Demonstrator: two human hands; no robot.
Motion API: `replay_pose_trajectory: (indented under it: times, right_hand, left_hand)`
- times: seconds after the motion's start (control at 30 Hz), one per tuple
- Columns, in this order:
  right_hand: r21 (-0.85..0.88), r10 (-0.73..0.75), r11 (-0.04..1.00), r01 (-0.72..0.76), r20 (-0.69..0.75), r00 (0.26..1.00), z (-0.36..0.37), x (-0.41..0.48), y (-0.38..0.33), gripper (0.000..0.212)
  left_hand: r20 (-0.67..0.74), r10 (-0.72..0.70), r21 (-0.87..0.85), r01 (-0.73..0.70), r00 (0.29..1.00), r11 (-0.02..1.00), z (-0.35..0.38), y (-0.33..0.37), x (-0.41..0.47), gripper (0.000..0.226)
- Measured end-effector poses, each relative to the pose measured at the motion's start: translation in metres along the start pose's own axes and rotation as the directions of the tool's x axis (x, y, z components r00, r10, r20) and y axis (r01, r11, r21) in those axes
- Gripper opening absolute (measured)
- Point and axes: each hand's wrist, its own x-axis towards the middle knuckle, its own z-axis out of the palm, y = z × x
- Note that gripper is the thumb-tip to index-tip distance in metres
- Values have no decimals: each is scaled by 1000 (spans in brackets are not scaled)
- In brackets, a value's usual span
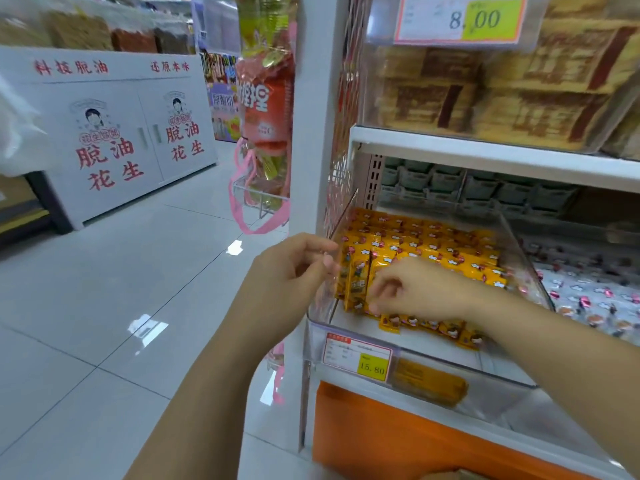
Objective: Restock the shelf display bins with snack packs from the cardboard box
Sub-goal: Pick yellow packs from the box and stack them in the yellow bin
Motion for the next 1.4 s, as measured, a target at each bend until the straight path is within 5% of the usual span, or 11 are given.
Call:
replay_pose_trajectory:
  times: [0.07,0.13,0.3,0.47,0.8,1.03,1.17,1.3,1.4]
  right_hand:
    - [29,97,993,-115,354,930,8,-10,5,24]
    - [33,188,971,-239,516,836,18,-14,10,27]
    - [45,201,962,-269,549,811,17,-15,12,39]
    - [171,69,965,-197,563,823,-6,-28,10,28]
    - [405,-133,911,81,103,986,-37,-73,26,35]
    - [514,-213,820,252,-134,968,-46,-90,18,26]
    - [568,-153,782,257,-226,962,-47,-98,21,34]
    - [630,89,766,130,-304,948,-38,-96,27,60]
    - [674,197,729,118,-372,907,-32,-89,26,35]
  left_hand:
    - [-7,0,2,0,1000,1000,2,0,0,18]
    - [-11,4,0,-4,1000,1000,5,1,0,19]
    - [25,31,25,-32,999,999,13,5,1,20]
    - [119,42,36,-46,992,998,27,8,3,16]
    - [309,2,189,-64,951,980,47,4,4,24]
    - [627,-66,205,-83,776,975,59,8,4,44]
    - [534,4,72,-50,845,996,66,0,8,27]
    - [341,58,210,-137,938,968,72,-3,12,33]
    - [317,84,257,-171,945,951,81,-1,14,38]
